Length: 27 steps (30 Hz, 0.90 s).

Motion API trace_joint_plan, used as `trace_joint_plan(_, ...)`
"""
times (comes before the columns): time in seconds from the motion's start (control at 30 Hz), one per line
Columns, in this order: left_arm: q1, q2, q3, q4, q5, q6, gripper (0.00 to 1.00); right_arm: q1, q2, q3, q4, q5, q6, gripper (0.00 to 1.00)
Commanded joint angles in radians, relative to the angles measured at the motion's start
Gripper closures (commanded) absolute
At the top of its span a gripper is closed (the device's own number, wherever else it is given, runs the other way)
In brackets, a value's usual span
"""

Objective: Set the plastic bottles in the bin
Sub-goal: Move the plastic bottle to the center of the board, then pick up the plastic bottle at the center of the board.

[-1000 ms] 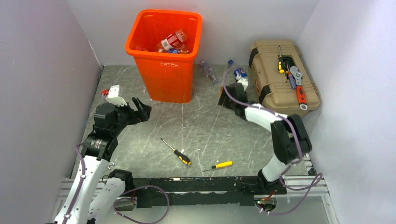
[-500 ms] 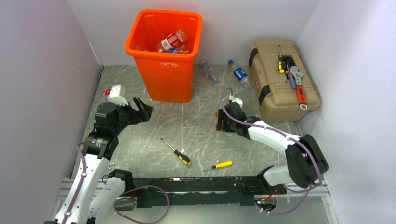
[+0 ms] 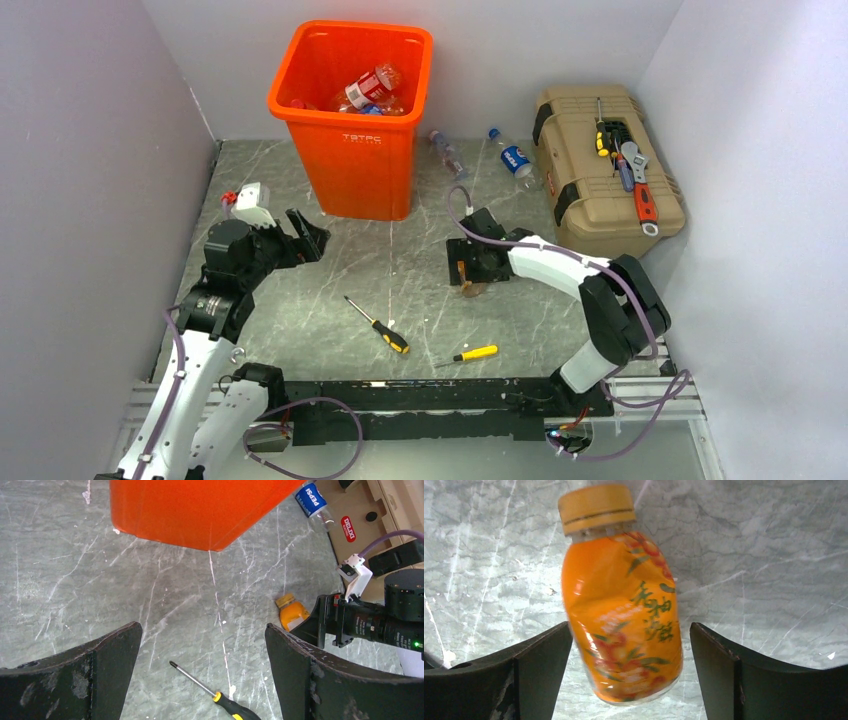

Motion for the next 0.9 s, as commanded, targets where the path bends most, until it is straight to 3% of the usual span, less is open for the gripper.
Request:
trace_joint_plan(0.0,0.002,-0.016,0.003,0.042,0.019,-0.013,0.01,0.004,0.026,0.092,-0.091,-0.014,-0.060,0.08)
trace_joint_plan(0.17,0.000,-0.015,0.003,0.043,0.021,-0.013,0.01,0.004,0.096,0.163,-0.159,-0.059,-0.109,0.07)
trace_joint_plan(0.4,-0.005,-0.016,0.004,0.038,0.020,-0.011,0.01,0.005,0.164,0.185,-0.193,-0.117,-0.140,0.13)
trace_joint_plan(0.53,-0.007,-0.019,0.005,0.037,0.022,-0.008,0.01,0.010,0.161,0.179,-0.203,-0.104,-0.148,0.31)
trace_joint_plan(0.73,-0.011,-0.022,0.008,0.026,-0.008,0.000,0.01,0.027,-0.036,0.096,-0.140,-0.059,-0.123,0.49)
trace_joint_plan(0.87,-0.011,-0.025,0.006,0.079,0.037,0.010,0.01,0.075,-0.312,-0.039,0.108,-0.159,-0.152,0.52)
